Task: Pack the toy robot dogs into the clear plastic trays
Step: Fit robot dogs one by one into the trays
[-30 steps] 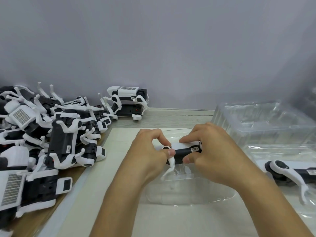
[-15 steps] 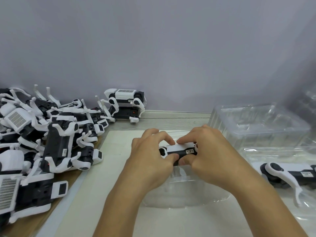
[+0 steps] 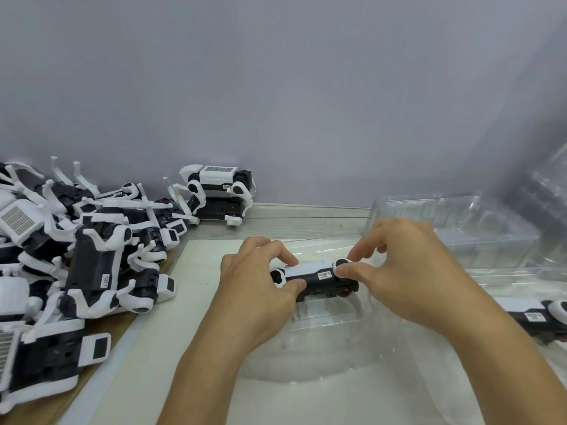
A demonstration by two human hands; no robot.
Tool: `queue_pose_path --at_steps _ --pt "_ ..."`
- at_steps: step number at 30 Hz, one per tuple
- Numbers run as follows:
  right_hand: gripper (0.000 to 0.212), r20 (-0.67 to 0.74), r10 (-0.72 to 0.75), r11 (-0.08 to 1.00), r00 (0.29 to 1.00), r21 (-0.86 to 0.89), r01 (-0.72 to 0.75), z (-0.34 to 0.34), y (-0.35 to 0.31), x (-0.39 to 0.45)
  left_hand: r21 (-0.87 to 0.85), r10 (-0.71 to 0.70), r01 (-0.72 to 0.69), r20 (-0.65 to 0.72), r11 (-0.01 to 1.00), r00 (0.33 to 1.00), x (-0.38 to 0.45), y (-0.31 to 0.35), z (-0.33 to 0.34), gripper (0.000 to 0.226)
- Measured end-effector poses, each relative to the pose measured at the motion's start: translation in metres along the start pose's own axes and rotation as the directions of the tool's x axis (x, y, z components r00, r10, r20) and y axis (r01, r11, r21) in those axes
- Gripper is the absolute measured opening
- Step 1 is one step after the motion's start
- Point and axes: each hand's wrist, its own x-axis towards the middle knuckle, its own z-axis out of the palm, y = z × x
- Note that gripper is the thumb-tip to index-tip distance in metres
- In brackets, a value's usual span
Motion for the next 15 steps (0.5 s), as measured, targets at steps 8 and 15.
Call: queue_pose_path --at_steps 8,15 --pt "0.025 -0.055 0.045 0.996 0.997 -0.069 -0.049 0.012 -0.003 -0.001 0.047 0.007 -0.009 0.024 0.999 1.000 -0.001 0.002 0.000 0.015" --pt "0.013 0.057 0.059 0.997 0.997 -0.061 -0.056 -0.004 -0.003 -0.002 0.034 -0.017 0.017 0.019 0.999 1.000 -0.001 0.003 -0.001 0.014"
